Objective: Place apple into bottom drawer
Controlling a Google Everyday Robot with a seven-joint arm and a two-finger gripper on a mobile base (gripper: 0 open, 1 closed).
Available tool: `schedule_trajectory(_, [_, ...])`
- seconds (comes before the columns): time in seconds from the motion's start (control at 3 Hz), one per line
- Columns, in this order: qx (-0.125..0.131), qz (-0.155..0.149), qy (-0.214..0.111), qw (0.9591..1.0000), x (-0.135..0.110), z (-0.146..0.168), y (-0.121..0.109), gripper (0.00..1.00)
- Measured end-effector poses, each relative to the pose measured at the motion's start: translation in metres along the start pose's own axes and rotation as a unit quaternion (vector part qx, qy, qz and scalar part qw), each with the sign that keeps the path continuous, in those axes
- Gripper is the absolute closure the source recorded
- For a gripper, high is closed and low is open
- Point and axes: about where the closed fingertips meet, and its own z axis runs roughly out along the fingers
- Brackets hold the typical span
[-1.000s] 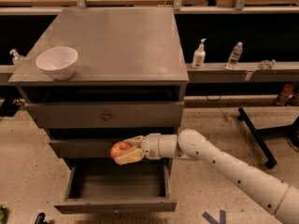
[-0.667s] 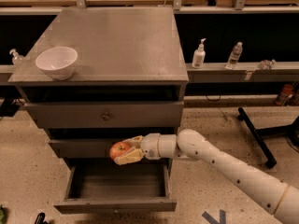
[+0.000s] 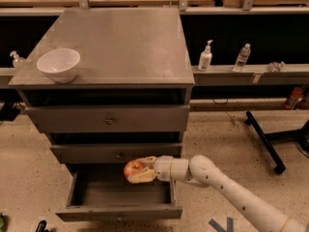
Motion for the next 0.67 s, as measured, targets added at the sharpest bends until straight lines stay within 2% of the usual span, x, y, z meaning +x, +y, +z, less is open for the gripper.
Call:
schedule_trajectory(0.33, [-0.001,0.001,-0.009,1.0,0.035,-0.001,-0.008,1.0])
schedule_trajectory(0.67, [-0.001,0.002,-0.013,0.9999,0.054,-0.001,-0.013,1.0])
